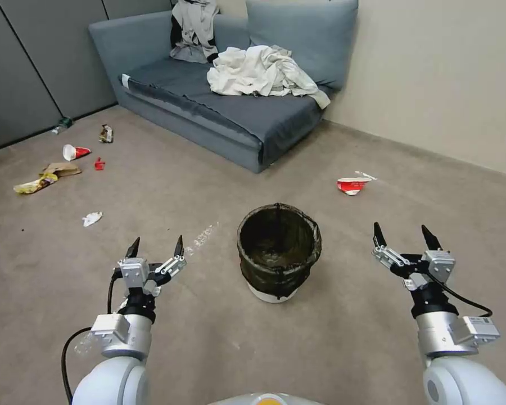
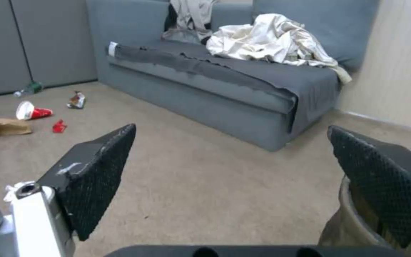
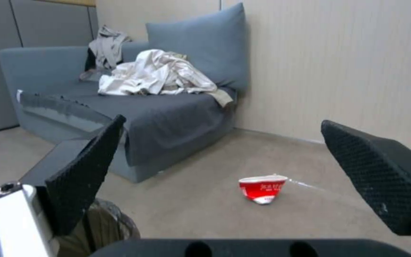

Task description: Pick up the trash can from the floor.

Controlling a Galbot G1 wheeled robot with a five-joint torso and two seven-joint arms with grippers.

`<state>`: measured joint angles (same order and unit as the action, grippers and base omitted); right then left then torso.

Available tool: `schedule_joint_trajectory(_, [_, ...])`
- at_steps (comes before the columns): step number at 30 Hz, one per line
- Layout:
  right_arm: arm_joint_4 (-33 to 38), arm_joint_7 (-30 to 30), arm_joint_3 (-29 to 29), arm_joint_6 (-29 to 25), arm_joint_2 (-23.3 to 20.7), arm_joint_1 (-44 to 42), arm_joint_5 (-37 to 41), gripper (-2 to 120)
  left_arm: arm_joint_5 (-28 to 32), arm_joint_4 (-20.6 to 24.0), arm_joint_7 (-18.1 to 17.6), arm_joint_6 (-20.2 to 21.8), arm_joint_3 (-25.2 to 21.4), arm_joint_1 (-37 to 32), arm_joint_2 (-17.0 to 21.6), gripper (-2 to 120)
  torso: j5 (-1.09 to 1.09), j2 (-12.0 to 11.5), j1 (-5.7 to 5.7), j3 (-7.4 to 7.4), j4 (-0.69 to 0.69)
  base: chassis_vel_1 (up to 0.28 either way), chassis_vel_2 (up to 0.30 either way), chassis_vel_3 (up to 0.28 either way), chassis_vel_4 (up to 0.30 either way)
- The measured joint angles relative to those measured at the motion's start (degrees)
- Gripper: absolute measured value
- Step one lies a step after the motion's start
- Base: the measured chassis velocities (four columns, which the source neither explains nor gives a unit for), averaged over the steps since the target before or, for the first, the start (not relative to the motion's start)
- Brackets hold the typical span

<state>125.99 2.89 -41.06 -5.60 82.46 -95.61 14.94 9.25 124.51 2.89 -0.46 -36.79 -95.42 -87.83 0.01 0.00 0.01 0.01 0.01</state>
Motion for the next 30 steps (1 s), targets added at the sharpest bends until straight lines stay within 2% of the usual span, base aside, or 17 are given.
schedule_joint_trajectory(5, [-0.45, 0.14, 0.19, -1.21, 0.22, 0.07, -0.98, 100, 3.72, -0.85, -0.73, 1.3, 1.12, 1.53, 2.1, 100, -0.02, 0.0, 0.0, -0.01, 0.0, 0.0, 0.0, 0.0, 0.0])
schedule_joint_trajectory(8, [-0.49, 0.1, 0.05, -1.37, 0.23, -0.34, -1.39, 100, 9.43, -0.07, -4.01, 7.0, 3.21, 3.77, 5.37, 100, -0.02, 0.0, 0.0, -0.01, -0.02, 0.0, 0.0, 0.0, 0.0])
schedule_joint_trajectory(10, [-0.48, 0.09, -0.04, -1.37, 0.21, -0.4, -1.44, 100, 10.01, 0.03, -4.31, 7.68, 3.42, 4.04, 5.7, 100, -0.01, 0.0, 0.0, -0.01, -0.01, 0.0, 0.0, 0.0, 0.0])
schedule_joint_trajectory(12, [-0.02, -0.08, -0.78, -1.35, 0.13, -0.95, -1.6, 100, 14.99, 0.0, -6.98, 13.96, 6.08, 7.03, 8.82, 100, -0.02, 0.0, -0.01, -0.01, -0.01, 0.0, 0.0, 0.0, 0.0])
schedule_joint_trajectory(14, [0.1, -0.12, -0.92, -1.32, 0.13, -1.07, -1.61, 100, 16.13, -0.34, -7.68, 15.27, 6.74, 7.99, 9.53, 100, -0.01, 0.0, -0.01, -0.01, -0.01, 0.0, 0.0, 0.0, 0.0])
schedule_joint_trajectory(16, [0.71, -0.27, -1.51, -1.15, 0.43, -1.76, -1.71, 100, 21.99, -1.96, -10.19, 20.39, 9.64, 12.19, 11.71, 100, -0.02, 0.0, -0.01, -0.01, -0.04, 0.0, 0.0, 0.0, 0.0])
schedule_joint_trajectory(17, [0.71, -0.27, -1.51, -1.15, 0.43, -1.76, -1.71, 100, 21.99, -1.96, -10.19, 20.39, 9.64, 12.19, 11.71, 100, -0.02, 0.0, -0.01, -0.01, -0.04, 0.0, 0.0, 0.0, 0.0])
schedule_joint_trajectory(18, [0.89, -0.31, -1.74, -1.1, 0.6, -1.99, -1.79, 100, 24.51, -2.79, -11.78, 22.19, 11.01, 14.34, 12.63, 100, -0.01, 0.0, -0.01, -0.01, 0.02, 0.0, 0.0, 0.0, 0.0])
schedule_joint_trajectory(19, [0.97, -0.31, -1.82, -1.08, 0.71, -2.06, -1.82, 100, 25.35, -3.13, -12.28, 22.8, 11.53, 15.19, 12.97, 100, 0.0, 0.0, -0.01, -0.01, 0.01, 0.0, 0.0, 0.0, 0.0])
schedule_joint_trajectory(20, [1.24, -0.37, -2.15, -0.99, 1.17, -2.4, -1.97, 100, 28.18, -4.38, -14.23, 24.89, 13.46, 18.43, 14.14, 100, -0.02, 0.0, -0.01, -0.01, -0.03, 0.0, 0.0, 0.0, 0.0])
schedule_joint_trajectory(23, [1.65, -0.49, -2.6, -0.91, 1.88, -2.9, -2.27, 100, 31.29, -6.83, -17.13, 27.15, 16.19, 22.84, 15.64, 100, -0.02, 0.0, 0.0, -0.01, -0.02, 0.0, 0.0, 0.0, 0.0])
schedule_joint_trajectory(26, [2.04, -0.63, -2.91, -0.88, 2.65, -3.28, -2.58, 100, 34.37, -8.48, -20.5, 30.71, 17.92, 25.87, 16.4, 100, -0.01, 0.0, 0.0, -0.01, 0.01, 0.0, 0.0, 0.0, 0.0])
schedule_joint_trajectory(30, [2.19, -0.73, -3.02, -0.86, 3.0, -3.46, -2.75, 100, 36.94, -9.13, -22.36, 32.71, 18.64, 27.09, 16.68, 100, 0.0, 0.0, -0.01, 0.0, 0.0, 0.0, 0.0, 0.0, 0.0])
